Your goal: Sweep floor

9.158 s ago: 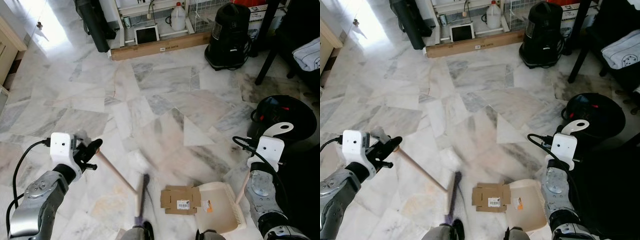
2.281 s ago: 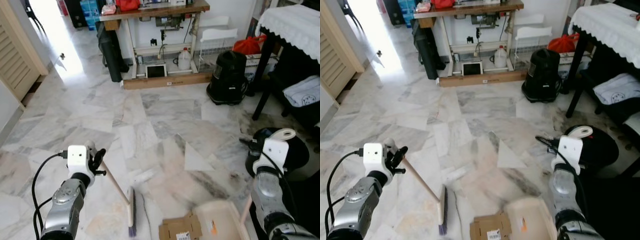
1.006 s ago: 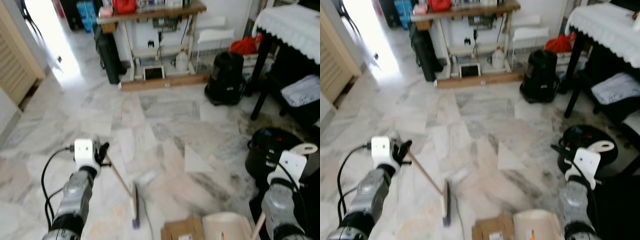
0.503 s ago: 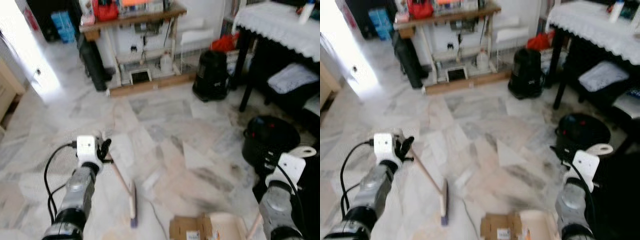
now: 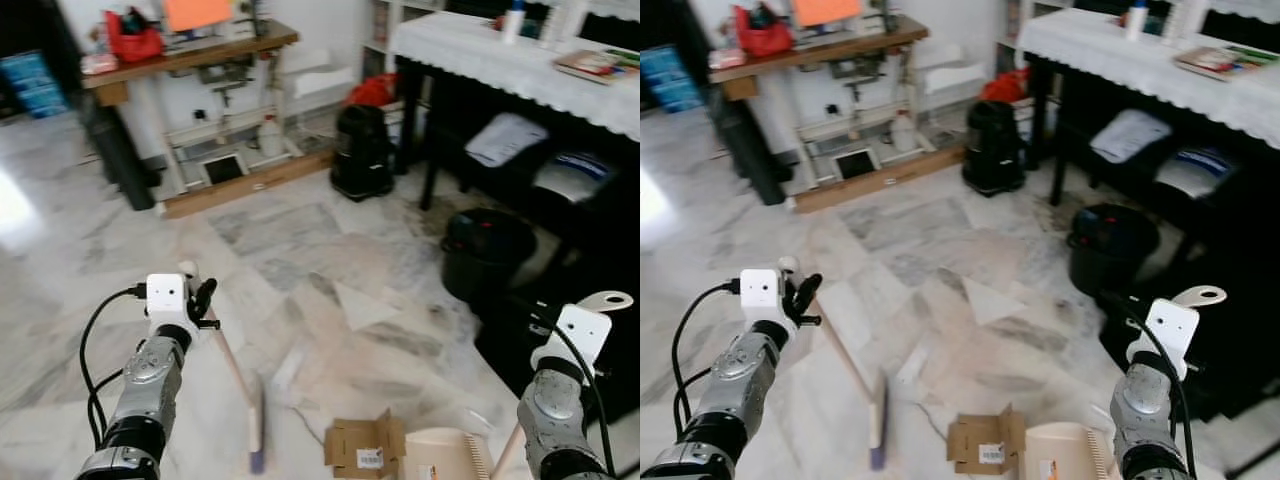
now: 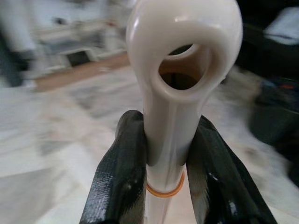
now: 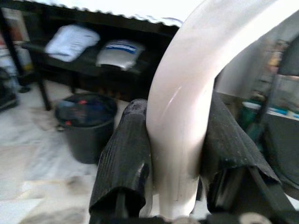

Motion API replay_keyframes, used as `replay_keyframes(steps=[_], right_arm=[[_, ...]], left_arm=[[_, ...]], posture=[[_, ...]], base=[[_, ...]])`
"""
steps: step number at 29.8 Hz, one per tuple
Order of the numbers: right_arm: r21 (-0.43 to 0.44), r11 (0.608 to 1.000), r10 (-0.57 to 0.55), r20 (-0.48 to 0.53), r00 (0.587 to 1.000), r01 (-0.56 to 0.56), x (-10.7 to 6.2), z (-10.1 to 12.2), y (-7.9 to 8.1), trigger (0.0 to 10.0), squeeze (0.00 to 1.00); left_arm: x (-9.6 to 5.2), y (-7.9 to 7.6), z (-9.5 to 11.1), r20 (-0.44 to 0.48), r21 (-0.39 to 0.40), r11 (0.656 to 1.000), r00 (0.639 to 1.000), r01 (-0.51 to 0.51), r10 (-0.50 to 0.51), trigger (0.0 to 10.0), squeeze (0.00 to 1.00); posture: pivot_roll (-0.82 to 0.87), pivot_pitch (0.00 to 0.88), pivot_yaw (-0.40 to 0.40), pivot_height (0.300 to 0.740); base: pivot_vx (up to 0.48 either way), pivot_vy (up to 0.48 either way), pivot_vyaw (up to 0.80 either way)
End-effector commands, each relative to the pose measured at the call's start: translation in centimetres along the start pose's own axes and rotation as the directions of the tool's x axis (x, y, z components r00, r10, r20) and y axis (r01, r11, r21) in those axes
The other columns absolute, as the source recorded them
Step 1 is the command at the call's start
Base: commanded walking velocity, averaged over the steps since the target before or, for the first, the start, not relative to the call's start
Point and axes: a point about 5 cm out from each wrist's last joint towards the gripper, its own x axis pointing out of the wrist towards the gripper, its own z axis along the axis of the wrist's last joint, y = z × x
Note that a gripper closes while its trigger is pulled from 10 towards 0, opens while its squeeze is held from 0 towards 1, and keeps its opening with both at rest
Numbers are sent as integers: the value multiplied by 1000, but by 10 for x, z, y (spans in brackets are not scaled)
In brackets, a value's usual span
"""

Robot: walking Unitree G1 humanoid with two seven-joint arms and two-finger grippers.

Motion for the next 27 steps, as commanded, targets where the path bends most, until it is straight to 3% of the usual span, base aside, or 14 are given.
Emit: replay_keyframes(steps=[1, 27], right_arm=[[11, 1000, 3, 40, 999, -3, 5, 10, 4, 10000, 0], [21, 1000, -16, 34, 999, 15, 6, 10, 1, 10000, 0]], left_arm=[[3, 5, 11, 39, 18, 1000, 999, -1, 0, 10000, 0], [3, 4, 7, 21, -7, 1000, 999, 24, -23, 10000, 0]], posture=[[-51, 0, 96, 740], [-46, 0, 94, 740]], base=[[0, 0, 0], [0, 0, 0]])
